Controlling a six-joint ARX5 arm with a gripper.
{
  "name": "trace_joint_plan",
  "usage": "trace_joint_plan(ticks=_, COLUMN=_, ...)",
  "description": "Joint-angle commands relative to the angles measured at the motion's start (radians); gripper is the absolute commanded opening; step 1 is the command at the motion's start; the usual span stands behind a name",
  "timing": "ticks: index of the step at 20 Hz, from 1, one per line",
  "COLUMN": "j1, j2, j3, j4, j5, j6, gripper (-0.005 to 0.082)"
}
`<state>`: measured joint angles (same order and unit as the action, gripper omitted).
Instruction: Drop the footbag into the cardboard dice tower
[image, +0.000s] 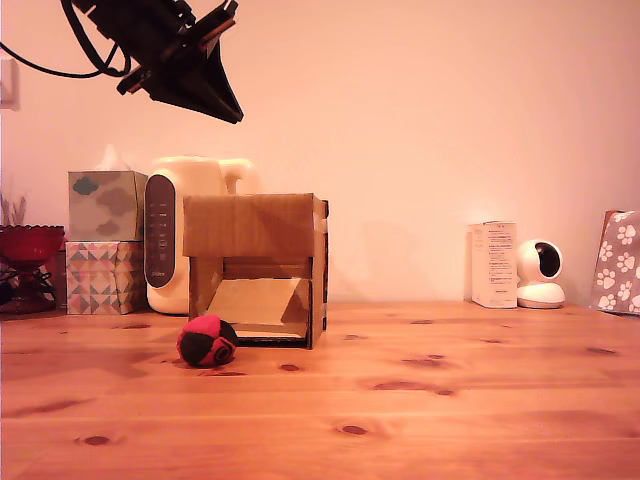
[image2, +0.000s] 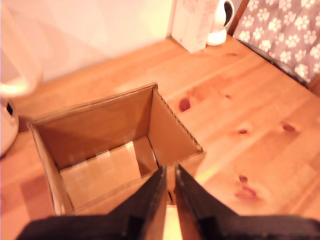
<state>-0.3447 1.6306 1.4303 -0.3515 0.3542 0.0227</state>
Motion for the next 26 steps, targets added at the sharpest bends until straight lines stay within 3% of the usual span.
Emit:
trace_joint_plan(ticks=1, j1=-0.005, j2=-0.040, j3=-0.084, j4=0.032, j5=0.005, j6=0.003, gripper=-0.0020)
trace_joint_plan(ticks=12, j1=-0.003, j2=-0.376, j3=-0.655, j4=0.405, j5=0.004, j6=-0.059, gripper=-0.0020)
trace_joint_plan(ticks=16, j1=-0.001, j2=-0.473, j3=-0.799, j4=0.423, j5=0.004, j6=-0.076, gripper=-0.0020)
trace_joint_plan(ticks=20, j1=-0.004, j2=-0.458, j3=-0.822, j4=0.331, j5=0.003, j6=-0.084, gripper=-0.0019)
trace_joint_plan(ticks=26, j1=-0.004, j2=-0.341, j3=-0.822, j4=0.377, j5=-0.029, j6=-0.069, gripper=-0.0018)
